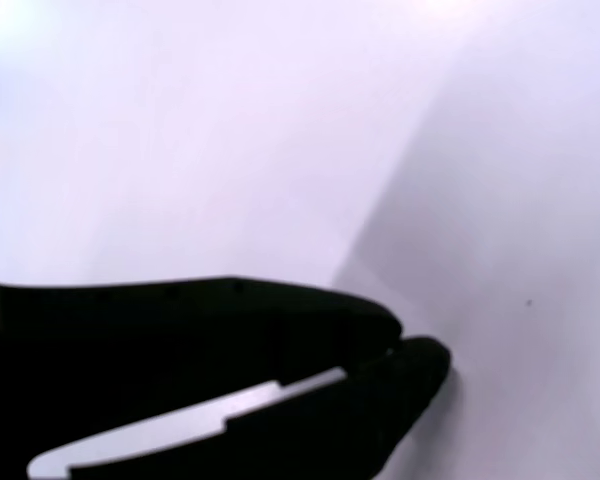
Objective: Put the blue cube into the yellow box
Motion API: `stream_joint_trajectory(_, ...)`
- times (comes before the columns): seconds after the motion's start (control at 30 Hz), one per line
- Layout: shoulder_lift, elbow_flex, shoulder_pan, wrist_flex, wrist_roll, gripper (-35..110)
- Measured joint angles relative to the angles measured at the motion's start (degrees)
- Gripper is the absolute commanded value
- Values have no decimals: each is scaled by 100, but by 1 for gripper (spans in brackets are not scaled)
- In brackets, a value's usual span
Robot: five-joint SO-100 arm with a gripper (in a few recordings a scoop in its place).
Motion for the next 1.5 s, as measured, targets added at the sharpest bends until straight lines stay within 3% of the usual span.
stream_joint_trajectory(0.2,0,0,0,0,290,0)
stream_joint_trajectory(0.57,-352,-62,53,-193,-308,3)
stream_joint_trajectory(0.97,-3858,-2892,1204,-1749,-677,28)
stream_joint_trajectory(1.3,-6961,-4948,2514,-3489,-1362,33)
stream_joint_trajectory(1.5,-8622,-6029,2900,-4518,-1389,46)
